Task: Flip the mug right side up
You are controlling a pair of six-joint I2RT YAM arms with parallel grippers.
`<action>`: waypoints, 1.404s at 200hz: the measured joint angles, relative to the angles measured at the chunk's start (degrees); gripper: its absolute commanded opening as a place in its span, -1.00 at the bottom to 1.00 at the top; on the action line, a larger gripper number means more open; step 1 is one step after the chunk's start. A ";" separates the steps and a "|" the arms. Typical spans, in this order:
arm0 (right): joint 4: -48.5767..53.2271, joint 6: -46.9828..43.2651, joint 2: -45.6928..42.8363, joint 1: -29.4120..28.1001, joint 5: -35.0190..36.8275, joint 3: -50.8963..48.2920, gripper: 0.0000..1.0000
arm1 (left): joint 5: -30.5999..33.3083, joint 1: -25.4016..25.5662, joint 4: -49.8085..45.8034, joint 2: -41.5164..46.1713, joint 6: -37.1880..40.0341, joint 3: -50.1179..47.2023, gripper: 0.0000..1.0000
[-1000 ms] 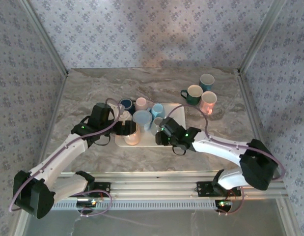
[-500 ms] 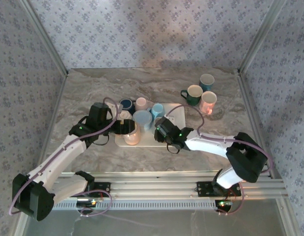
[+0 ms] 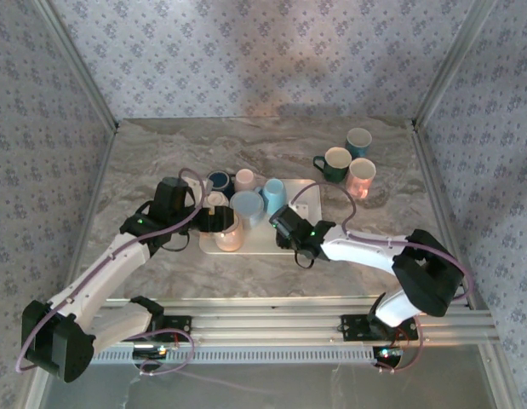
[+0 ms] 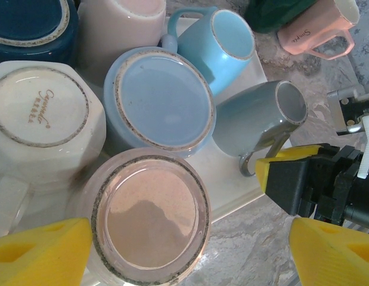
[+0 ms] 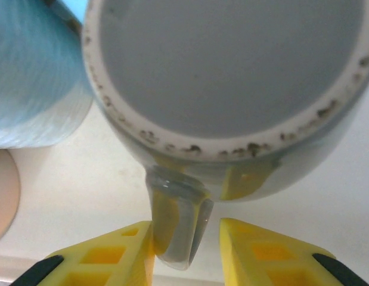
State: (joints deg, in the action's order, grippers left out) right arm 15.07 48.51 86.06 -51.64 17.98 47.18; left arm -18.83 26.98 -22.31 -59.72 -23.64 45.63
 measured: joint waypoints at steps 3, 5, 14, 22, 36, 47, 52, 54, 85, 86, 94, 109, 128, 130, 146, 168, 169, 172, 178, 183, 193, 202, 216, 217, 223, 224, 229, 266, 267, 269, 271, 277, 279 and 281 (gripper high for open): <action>0.20 -0.09 0.07 0.00 0.15 0.02 -0.21 | 0.00 0.00 0.00 0.00 0.00 0.00 0.72; 0.22 0.00 0.13 0.00 0.28 0.04 -0.21 | -0.02 0.00 0.02 0.00 -0.02 0.00 0.72; 1.05 0.39 0.63 0.00 0.90 0.48 -0.20 | 0.00 0.00 0.04 0.00 -0.02 0.00 0.72; 1.92 0.81 1.29 -0.04 1.55 1.18 -0.21 | 0.00 0.00 0.09 0.00 -0.02 0.00 0.71; 4.55 2.23 3.06 -0.52 3.63 3.43 -0.23 | -0.02 0.00 0.26 -0.02 -0.07 0.00 0.72; 6.78 3.45 4.26 -1.31 5.40 5.31 -0.25 | 0.00 0.00 0.39 -0.02 -0.24 0.00 0.72; 7.65 3.93 4.57 -1.73 6.05 5.92 -0.25 | 0.00 0.00 0.46 -0.02 -0.28 0.00 0.72; 8.02 4.15 4.66 -1.90 6.32 6.16 -0.25 | -0.02 0.00 0.46 -0.02 -0.28 0.00 0.72; 12.15 6.84 4.57 -3.54 8.68 7.19 -0.39 | 0.00 0.00 0.68 -0.02 -0.46 0.00 0.72; 12.31 6.84 4.55 -3.54 8.74 7.19 -0.39 | 0.00 0.00 0.70 -0.02 -0.46 0.00 0.72; 13.05 7.39 4.28 -3.48 9.03 7.04 -0.45 | -0.02 0.00 0.72 -0.02 -0.46 0.00 0.72; 13.90 8.13 3.28 -3.19 9.51 6.27 -0.45 | 0.00 0.00 1.03 -0.02 -0.48 0.00 0.72; 14.58 8.68 1.99 -2.71 9.70 5.42 -0.41 | -0.02 0.00 1.46 -0.07 -0.55 0.00 0.72; 14.62 8.68 1.88 -2.64 9.70 5.33 -0.40 | -0.02 0.00 1.51 -0.07 -0.59 -0.02 0.72; 14.49 8.57 1.44 -2.19 9.66 4.70 -0.30 | -0.02 0.00 1.53 -0.37 -0.70 0.00 0.72; 12.94 7.34 1.33 -1.20 8.96 3.43 -0.27 | -0.02 0.00 1.53 -0.98 -0.94 -0.02 0.72; 12.79 7.28 1.33 -1.09 8.90 3.32 -0.28 | -0.02 0.00 1.53 -1.01 -0.92 -0.02 0.72; 12.48 6.93 1.33 -0.92 8.70 3.13 -0.28 | -0.02 0.00 1.53 -1.09 -0.94 0.00 0.72; 11.80 6.34 1.29 -0.57 8.37 2.69 -0.30 | -0.02 0.00 1.55 -1.22 -0.94 0.00 0.72; 11.06 5.79 1.18 -0.24 8.09 2.23 -0.31 | -0.02 0.00 1.53 -1.31 -0.92 0.00 0.72; 9.53 4.74 0.81 0.33 7.54 1.25 -0.36 | -0.02 0.00 1.55 -1.53 -0.94 0.00 0.72; 7.78 3.17 0.26 0.90 6.93 0.07 -0.40 | -0.02 0.00 1.51 -1.60 -0.92 0.00 0.72; 5.77 1.20 -0.42 1.57 6.10 -1.22 -0.45 | -0.02 0.00 1.53 -1.60 -0.92 0.04 0.72; 5.68 1.11 -0.44 1.60 6.05 -1.27 -0.46 | -0.02 0.00 1.55 -1.60 -0.92 0.04 0.72; 5.01 0.24 -0.63 1.84 5.73 -1.57 -0.50 | -0.02 0.00 1.55 -1.64 -0.90 0.07 0.72; 4.92 0.15 -0.66 1.86 5.70 -1.60 -0.50 | -0.02 0.00 1.55 -1.64 -0.90 0.07 0.72; 4.37 -0.59 -0.83 1.99 5.38 -1.75 -0.54 | -0.02 0.00 1.53 -1.73 -0.90 0.07 0.72; 2.38 -4.83 -3.85 2.25 2.93 -3.04 -0.82 | 0.02 0.00 1.38 -2.21 0.02 0.42 0.74; 2.40 -5.01 -3.96 2.27 2.86 -3.06 -0.83 | 0.00 0.00 1.38 -2.21 0.04 0.44 0.74; 2.45 -5.25 -4.33 2.29 2.56 -3.13 -0.84 | 0.00 0.00 1.38 -2.21 0.13 0.52 0.74; 2.45 -5.29 -4.66 2.36 2.25 -3.23 -0.85 | 0.02 0.00 1.38 -2.21 0.26 0.61 0.74; 2.49 -5.77 -5.73 2.56 1.31 -3.45 -0.89 | 0.02 0.00 1.36 -2.21 0.61 1.01 0.75; 2.54 -5.86 -6.14 2.60 0.92 -3.54 -0.91 | 0.02 0.00 1.33 -2.21 0.63 1.16 0.75; 2.60 -6.01 -6.60 2.67 0.55 -3.61 -0.92 | 0.02 0.00 1.33 -2.21 0.68 1.27 0.75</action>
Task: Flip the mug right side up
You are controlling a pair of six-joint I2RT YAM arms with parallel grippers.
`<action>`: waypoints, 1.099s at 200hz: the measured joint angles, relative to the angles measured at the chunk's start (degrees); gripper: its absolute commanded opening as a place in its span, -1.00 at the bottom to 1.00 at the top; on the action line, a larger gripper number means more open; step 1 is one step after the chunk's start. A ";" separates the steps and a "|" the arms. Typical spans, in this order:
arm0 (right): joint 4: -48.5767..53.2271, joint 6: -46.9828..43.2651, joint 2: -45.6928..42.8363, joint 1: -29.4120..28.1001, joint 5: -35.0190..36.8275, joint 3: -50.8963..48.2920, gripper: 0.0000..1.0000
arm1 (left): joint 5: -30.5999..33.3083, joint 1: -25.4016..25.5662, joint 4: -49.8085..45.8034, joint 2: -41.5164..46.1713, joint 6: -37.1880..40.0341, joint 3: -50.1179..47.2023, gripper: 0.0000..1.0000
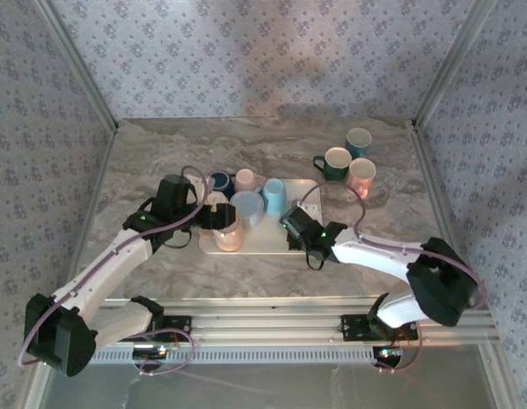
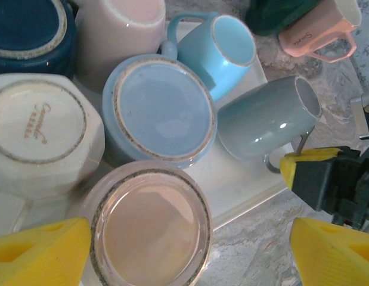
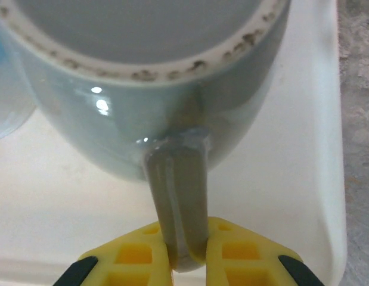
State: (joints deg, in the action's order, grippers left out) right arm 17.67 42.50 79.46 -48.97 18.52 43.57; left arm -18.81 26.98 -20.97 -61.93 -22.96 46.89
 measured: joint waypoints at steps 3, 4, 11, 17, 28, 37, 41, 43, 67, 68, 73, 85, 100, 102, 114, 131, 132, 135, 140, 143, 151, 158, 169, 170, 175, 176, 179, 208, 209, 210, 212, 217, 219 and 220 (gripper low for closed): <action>0.02 -0.02 -0.63 0.20 -0.50 -0.13 -0.94 | 0.02 0.00 0.00 0.00 0.28 0.26 0.75; 0.02 -0.07 -0.76 0.24 -0.61 -0.17 -0.94 | 0.02 0.00 0.00 0.00 0.33 0.31 0.75; 0.00 -0.15 -2.51 0.90 -1.99 -0.50 -0.98 | 0.11 0.00 0.02 0.00 0.74 0.87 0.75; -0.11 -0.11 -4.07 1.73 -3.30 -0.81 -1.00 | 0.20 0.00 0.11 0.00 1.05 1.36 0.76; -0.70 0.37 -7.10 3.61 -5.79 -1.62 -1.00 | 0.22 0.00 0.20 0.00 1.57 2.19 0.76; -1.70 1.27 -9.75 5.51 -8.07 -2.62 -1.00 | 0.28 0.00 0.39 0.02 2.21 2.82 0.76; -2.16 1.84 -11.02 6.40 -9.33 -3.17 -1.00 | 0.39 0.02 0.59 0.04 2.47 3.02 0.76; -2.43 2.19 -11.65 6.91 -9.90 -3.43 -1.00 | 0.39 0.00 0.66 0.04 2.64 3.08 0.76; -5.07 7.89 -18.27 11.85 -15.93 -6.64 -1.00 | 0.57 0.15 2.80 0.42 5.84 3.37 0.74; -5.16 8.22 -18.49 11.98 -16.13 -6.73 -1.00 | 0.63 0.17 3.02 0.44 6.25 3.37 0.74; -5.64 9.75 -19.71 12.94 -17.33 -7.26 -1.00 | 0.66 0.37 3.82 0.50 7.63 3.37 0.73; -6.78 14.01 -22.23 15.19 -20.39 -8.20 -1.00 | 0.66 1.22 7.39 1.01 12.33 2.47 0.74; -8.59 19.32 -24.44 18.12 -24.70 -8.94 -1.00 | 0.33 2.73 13.00 2.49 20.74 -0.39 0.79; -8.74 19.98 -24.57 18.43 -25.11 -8.96 -1.00 | 0.24 3.02 13.75 2.71 22.40 -0.90 0.81; -10.38 23.85 -25.18 20.83 -28.57 -9.05 -1.00 | 0.00 4.39 17.05 3.39 30.93 -3.28 0.84; -13.33 28.83 -25.14 23.85 -33.73 -9.05 -1.00 | -0.33 5.68 19.41 2.10 43.36 -4.04 0.84; -13.42 28.94 -25.14 23.96 -33.92 -9.05 -1.00 | -0.35 5.73 19.63 1.92 44.22 -4.02 0.84; -13.94 29.77 -25.05 24.44 -34.99 -9.03 -1.00 | -0.39 5.79 20.20 1.46 45.99 -3.98 0.84; -14.62 30.73 -24.96 25.07 -36.44 -8.92 -1.00 | -0.57 5.79 21.00 0.63 49.31 -3.85 0.84; -14.88 31.41 -24.85 25.31 -37.29 -8.81 -1.00 | -0.66 5.77 21.46 0.13 51.06 -3.78 0.84; -15.32 32.72 -24.44 25.97 -39.63 -8.35 -1.00 | -1.05 5.77 22.91 -1.27 56.08 -3.58 0.86; -15.45 33.62 -23.91 26.40 -41.68 -7.58 -1.00 | -1.33 5.77 24.41 -2.67 60.41 -3.43 0.86; -15.58 34.80 -22.82 26.93 -44.92 -5.97 -1.00 | -1.62 5.77 26.34 -4.81 66.23 -2.89 0.86; -15.58 34.88 -22.67 26.99 -45.35 -5.68 -1.00 | -1.66 5.77 26.47 -4.98 66.69 -2.84 0.86; -15.65 35.23 -22.18 27.19 -46.88 -4.81 -1.00 | -1.97 5.77 27.26 -6.05 69.24 -2.40 0.86; -15.65 35.30 -22.12 27.23 -47.08 -4.66 -1.00 | -2.01 5.77 27.32 -6.21 69.61 -2.34 0.86; -15.65 35.58 -21.84 27.30 -47.91 -4.13 -1.00 | -2.29 5.77 27.67 -6.95 71.32 -1.90 0.86; -16.28 36.39 -19.37 28.52 -55.69 1.40 -1.00 | -4.74 5.77 30.32 -10.88 81.92 1.60 0.76; -16.31 36.39 -19.32 28.57 -55.87 1.53 -1.00 | -4.79 5.77 30.40 -10.95 82.05 1.68 0.76; -16.37 36.39 -19.21 28.63 -56.19 1.75 -1.00 | -4.85 5.77 30.51 -11.04 82.36 1.84 0.75; -16.37 36.39 -19.12 28.72 -56.61 1.97 -1.00 | -5.03 5.77 30.64 -11.17 83.01 2.12 0.74; -16.63 36.37 -18.84 28.98 -57.70 2.67 -1.00 | -5.33 5.77 31.10 -11.47 83.84 2.75 0.73; -16.68 36.37 -18.71 29.11 -58.21 2.93 -1.00 | -5.40 5.77 31.15 -11.56 84.17 2.95 0.72; -16.70 36.37 -18.67 29.14 -58.36 3.02 -1.00 | -5.44 5.77 31.34 -11.67 84.52 3.15 0.72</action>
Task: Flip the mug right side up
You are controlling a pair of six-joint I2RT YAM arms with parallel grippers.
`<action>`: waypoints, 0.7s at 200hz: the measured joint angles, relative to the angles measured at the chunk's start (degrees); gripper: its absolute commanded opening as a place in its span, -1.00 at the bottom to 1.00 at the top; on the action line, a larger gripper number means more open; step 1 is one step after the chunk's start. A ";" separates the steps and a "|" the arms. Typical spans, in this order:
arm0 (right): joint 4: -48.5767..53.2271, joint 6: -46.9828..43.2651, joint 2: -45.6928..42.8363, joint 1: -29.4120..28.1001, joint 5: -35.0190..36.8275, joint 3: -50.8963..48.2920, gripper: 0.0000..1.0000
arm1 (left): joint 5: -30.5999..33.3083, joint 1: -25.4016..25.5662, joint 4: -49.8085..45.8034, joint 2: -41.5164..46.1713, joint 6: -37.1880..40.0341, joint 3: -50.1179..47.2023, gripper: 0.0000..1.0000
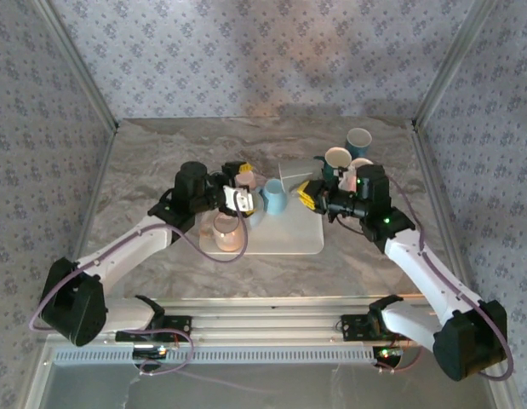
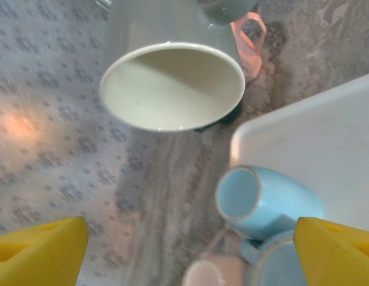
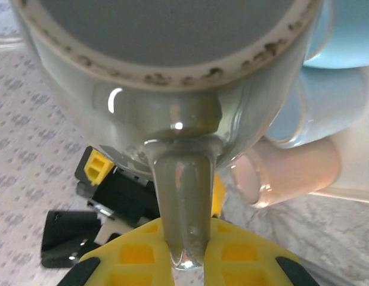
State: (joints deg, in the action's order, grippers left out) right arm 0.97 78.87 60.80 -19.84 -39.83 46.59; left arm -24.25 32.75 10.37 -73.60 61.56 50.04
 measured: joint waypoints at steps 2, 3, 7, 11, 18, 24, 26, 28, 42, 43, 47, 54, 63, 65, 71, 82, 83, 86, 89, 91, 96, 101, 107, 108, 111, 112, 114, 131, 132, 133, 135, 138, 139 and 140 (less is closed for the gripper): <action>-0.09 0.00 0.11 0.15 -0.48 0.28 -1.00 | -0.07 0.00 0.07 -0.07 0.28 0.22 0.72; -0.13 0.00 0.17 0.24 -0.76 0.44 -1.00 | -0.13 0.00 0.22 -0.15 0.42 0.44 0.71; -0.22 0.00 0.37 0.44 -1.57 0.85 -1.00 | -0.31 0.00 0.39 -0.33 0.96 0.96 0.71; -0.39 -0.04 0.59 0.66 -2.36 1.25 -1.00 | -0.46 0.00 0.66 -0.46 1.38 1.53 0.69; -0.46 -0.04 0.94 0.96 -3.54 1.79 -1.00 | -0.76 0.00 0.81 -0.68 2.21 2.67 0.65; -0.74 -0.09 1.27 1.16 -4.55 2.16 -1.00 | -1.03 0.00 0.81 -0.79 2.84 3.58 0.61; -0.79 -0.15 1.38 1.22 -4.85 2.25 -1.00 | -1.14 0.00 0.76 -0.83 3.17 3.93 0.60; -0.83 -0.17 1.49 1.27 -5.09 2.36 -1.00 | -1.20 0.00 0.79 -0.87 3.48 4.22 0.59; -1.05 -0.26 2.12 1.51 -6.80 2.71 -1.00 | -1.73 0.02 1.09 -0.87 4.46 5.77 0.52; -1.05 -0.26 2.16 1.51 -6.86 2.73 -1.00 | -1.73 0.02 1.16 -0.87 4.44 5.81 0.51; -1.07 -0.31 2.34 1.60 -7.37 2.78 -1.00 | -1.86 0.04 1.38 -0.87 4.66 6.08 0.45; -1.18 -0.42 2.64 1.62 -7.87 2.78 -1.00 | -1.99 0.17 1.55 -0.87 5.09 6.47 0.39; -1.25 -0.42 3.08 1.70 -8.63 2.78 -1.00 | -2.19 0.35 1.75 -0.87 5.33 6.71 0.38; -1.25 -0.42 3.15 1.70 -8.70 2.78 -1.00 | -2.19 0.39 1.70 -0.87 5.29 6.75 0.37; -1.31 -0.42 3.41 1.77 -9.07 2.78 -1.00 | -2.40 0.57 1.55 -0.87 5.53 6.93 0.35; -1.46 -0.42 3.82 1.84 -9.53 2.78 -1.00 | -2.67 0.87 0.37 -0.96 6.34 7.54 0.32; -1.51 -0.39 3.85 1.84 -9.55 2.78 -1.00 | -2.75 0.92 0.17 -0.98 6.43 7.63 0.32; -1.57 -0.39 3.91 1.84 -9.60 2.78 -1.00 | -2.86 1.05 -0.17 -1.01 6.54 7.91 0.30; -1.62 -0.39 3.96 1.84 -9.64 2.78 -1.00 | -3.02 1.09 -0.57 -1.11 6.88 8.20 0.29; -1.64 -0.39 4.00 1.81 -9.66 2.78 -1.00 | -3.13 1.14 -0.87 -1.18 6.99 8.44 0.29; -1.70 -0.39 4.02 1.81 -9.77 2.78 -1.00 | -3.28 1.16 -1.33 -1.36 7.32 8.94 0.27; -1.77 -0.39 4.02 1.81 -9.90 2.82 -1.00 | -3.48 1.27 -1.66 -1.51 7.63 9.35 0.23; -1.90 -0.37 4.02 1.81 -10.03 2.86 -1.00 | -3.52 1.49 -1.57 -1.66 7.98 9.62 0.21; -1.95 -0.39 4.02 1.81 -10.03 2.89 -1.00 | -3.52 1.49 -1.57 -1.68 8.04 9.62 0.21; -2.03 -0.39 4.02 1.81 -10.08 2.93 -1.00 | -3.54 1.51 -1.53 -1.75 8.09 9.68 0.21; -2.05 -0.39 4.02 1.81 -10.10 2.97 -1.00 | -3.56 1.51 -1.55 -1.75 8.07 9.68 0.21; -2.08 -0.39 4.02 1.81 -10.16 3.02 -1.00 | -3.63 1.53 -1.51 -1.79 8.11 9.68 0.21; -2.47 -0.37 4.02 1.62 -10.34 3.39 -1.00 | -3.63 1.77 -1.14 -2.51 8.28 9.73 0.20; -2.51 -0.37 4.02 1.62 -10.34 3.41 -1.00 | -3.63 1.77 -1.14 -2.58 8.28 9.73 0.20; -2.54 -0.35 4.02 1.60 -10.36 3.41 -1.00 | -3.63 1.77 -1.14 -2.62 8.31 9.73 0.20; -2.69 -0.35 4.02 1.55 -10.36 3.45 -1.00 | -3.65 1.77 -1.16 -2.73 8.28 9.79 0.20; -2.80 -0.33 4.02 1.53 -10.38 3.45 -1.00 | -3.65 1.77 -1.16 -3.04 8.26 9.84 0.20; -2.89 -0.31 4.02 1.51 -10.38 3.48 -1.00 | -3.65 1.77 -1.14 -3.10 8.26 9.84 0.20; -2.93 -0.31 4.02 1.49 -10.38 3.48 -1.00 | -3.65 1.79 -1.14 -3.15 8.26 9.86 0.20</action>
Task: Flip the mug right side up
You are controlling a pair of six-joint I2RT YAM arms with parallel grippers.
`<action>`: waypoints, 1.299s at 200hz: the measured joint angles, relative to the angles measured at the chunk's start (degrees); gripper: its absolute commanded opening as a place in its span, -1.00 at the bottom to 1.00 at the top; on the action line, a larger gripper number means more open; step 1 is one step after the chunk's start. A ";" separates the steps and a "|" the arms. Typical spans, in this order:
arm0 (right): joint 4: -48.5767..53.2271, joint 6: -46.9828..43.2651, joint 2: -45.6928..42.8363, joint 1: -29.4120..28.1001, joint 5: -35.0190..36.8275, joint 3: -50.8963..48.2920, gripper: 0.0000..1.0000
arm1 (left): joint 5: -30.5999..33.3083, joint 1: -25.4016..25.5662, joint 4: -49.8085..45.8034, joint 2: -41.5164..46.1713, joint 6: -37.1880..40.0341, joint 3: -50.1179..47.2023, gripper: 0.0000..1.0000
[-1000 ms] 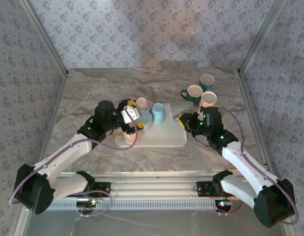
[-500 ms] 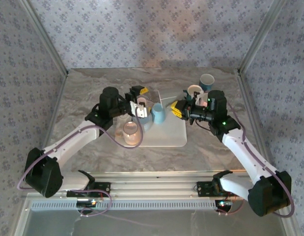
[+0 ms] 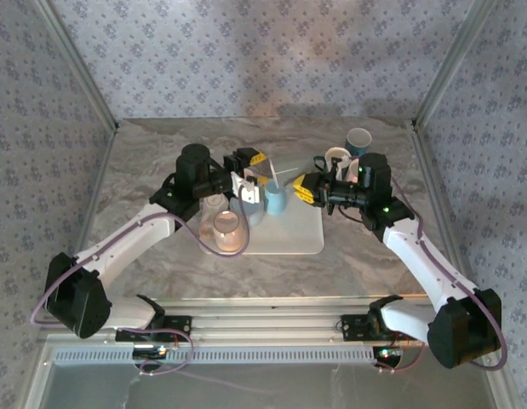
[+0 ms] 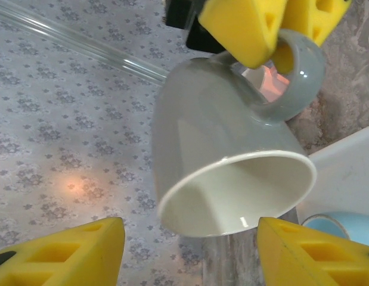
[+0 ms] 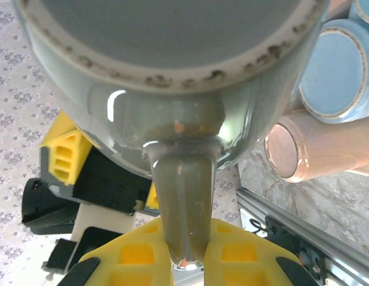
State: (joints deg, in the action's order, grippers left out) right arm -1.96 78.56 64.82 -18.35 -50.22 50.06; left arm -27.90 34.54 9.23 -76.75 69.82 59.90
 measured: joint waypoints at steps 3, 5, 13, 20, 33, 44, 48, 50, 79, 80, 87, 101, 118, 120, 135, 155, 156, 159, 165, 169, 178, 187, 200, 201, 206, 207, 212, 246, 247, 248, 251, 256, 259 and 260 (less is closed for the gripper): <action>-0.07 0.04 0.00 -0.07 -0.02 0.02 -1.00 | 0.00 0.02 -0.02 -0.28 0.00 0.09 0.19; -0.13 0.07 0.00 -0.13 -0.04 0.02 -1.00 | 0.00 0.07 0.00 -0.46 0.00 0.13 0.19; -0.48 0.09 0.00 -0.35 -0.11 0.02 -1.00 | 0.02 0.11 0.02 -1.09 -0.02 0.28 0.15; -0.68 0.11 0.00 -0.57 -0.20 0.02 -1.00 | 0.04 0.26 0.13 -1.57 -0.09 0.35 0.13; -0.74 0.13 0.00 -0.83 -0.20 0.02 -1.00 | 0.07 0.42 0.87 -2.23 -0.20 0.44 0.11; -0.74 0.13 0.00 -0.92 -0.20 0.02 -1.00 | 0.07 0.48 1.38 -2.60 -0.24 0.59 0.06; -0.79 0.13 0.00 -0.92 -0.20 0.02 -1.00 | 0.04 0.48 1.55 -2.73 -0.39 0.68 0.04; -0.85 0.13 0.00 -0.94 -0.20 0.02 -1.00 | 0.04 0.48 1.57 -2.78 -0.39 0.72 0.03; -1.73 0.13 0.13 -1.51 -0.33 0.02 -1.00 | 0.00 0.50 2.67 -2.99 -0.87 1.49 -0.02; -1.75 0.13 0.15 -1.53 -0.35 0.02 -1.00 | 0.02 0.50 2.69 -2.99 -0.85 1.49 -0.02; -2.08 0.17 0.22 -1.79 -0.48 0.02 -1.00 | 0.02 0.50 2.97 -2.99 -0.87 1.55 -0.05; -2.62 0.35 0.48 -2.29 -0.76 0.02 -1.00 | 0.02 0.50 3.06 -2.99 -0.83 1.57 -0.10; -3.06 0.59 0.87 -2.69 -0.94 0.02 -1.00 | -0.02 0.50 3.23 -2.99 -0.85 1.57 -0.16; -3.08 0.68 0.90 -2.71 -1.01 0.00 -1.00 | 0.00 0.50 3.26 -2.99 -0.87 1.57 -0.18; -3.67 1.33 1.09 -2.97 -1.27 -0.11 -1.00 | -0.24 0.50 3.50 -2.99 -0.83 1.57 -0.27; -4.31 1.90 1.29 -2.97 -1.57 -0.44 -1.00 | -0.44 0.48 3.91 -2.97 -0.76 1.57 -0.40; -4.28 1.92 1.31 -2.97 -1.60 -0.46 -1.00 | -0.44 0.48 3.91 -2.97 -0.66 1.57 -0.41; -4.31 2.05 1.33 -2.97 -1.70 -0.50 -1.00 | -0.55 0.48 3.89 -2.97 -0.66 1.57 -0.44; -4.33 2.21 1.42 -2.97 -1.77 -0.55 -1.00 | -0.68 0.48 3.89 -2.95 -0.39 1.57 -0.51; -4.37 2.27 1.49 -2.97 -1.84 -0.59 -1.00 | -0.76 0.46 3.87 -2.95 -0.42 1.57 -0.56; -4.46 2.91 1.62 -2.97 -2.19 -0.68 -1.00 | -0.85 0.44 3.91 -2.93 0.22 1.57 -0.65; -4.59 3.61 1.75 -2.95 -2.60 -0.74 -0.91 | -0.85 0.33 3.78 -2.84 0.61 1.57 -0.78; -4.83 5.07 1.84 -2.89 -3.19 -0.83 -0.52 | -0.70 0.20 3.37 -2.73 2.16 1.57 -1.00; -4.85 5.16 1.84 -2.89 -3.21 -0.83 -0.48 | -0.70 0.17 3.30 -2.73 2.19 1.57 -1.00; -5.01 5.55 1.84 -2.78 -3.15 -0.92 -0.30 | -0.68 0.07 2.80 -2.64 2.95 1.57 -1.00; -5.01 5.73 1.84 -2.75 -3.13 -0.94 -0.26 | -0.68 0.07 2.73 -2.64 2.93 1.57 -1.00; -5.51 5.35 1.84 -2.56 -3.08 -1.14 -0.11 | -0.70 0.09 2.43 -2.64 3.26 1.55 -1.00; -2.40 4.70 -0.74 1.14 -1.07 -2.71 0.18 | 0.09 -0.20 -4.59 -2.40 2.19 1.55 -1.00; -2.14 4.68 -0.92 1.36 -0.92 -2.71 0.18 | 0.11 -0.28 -5.01 -2.38 1.81 1.57 -1.00; -1.88 4.61 -1.07 1.55 -0.76 -2.73 0.19 | 0.13 -0.35 -5.22 -2.36 1.62 1.57 -1.00; -0.94 4.24 -1.64 2.25 -0.48 -2.73 0.19 | 0.28 -0.48 -5.99 -2.27 1.25 1.57 -1.00; 0.90 3.39 -2.91 3.69 0.39 -2.69 0.20 | 0.57 -0.81 -7.50 -2.14 -0.02 1.57 -1.00; 1.90 2.89 -3.56 4.37 0.68 -2.67 0.21 | 0.81 -0.94 -8.31 -2.10 -0.57 1.57 -1.00; 2.60 2.45 -4.00 4.79 0.98 -2.64 0.21 | 0.90 -0.96 -8.48 -2.08 -0.83 1.57 -1.00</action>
State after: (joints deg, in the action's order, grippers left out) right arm 0.64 81.01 60.82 -13.56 -49.23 47.42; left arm -27.00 33.58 0.75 -78.83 68.99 61.47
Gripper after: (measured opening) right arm 0.593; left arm 0.047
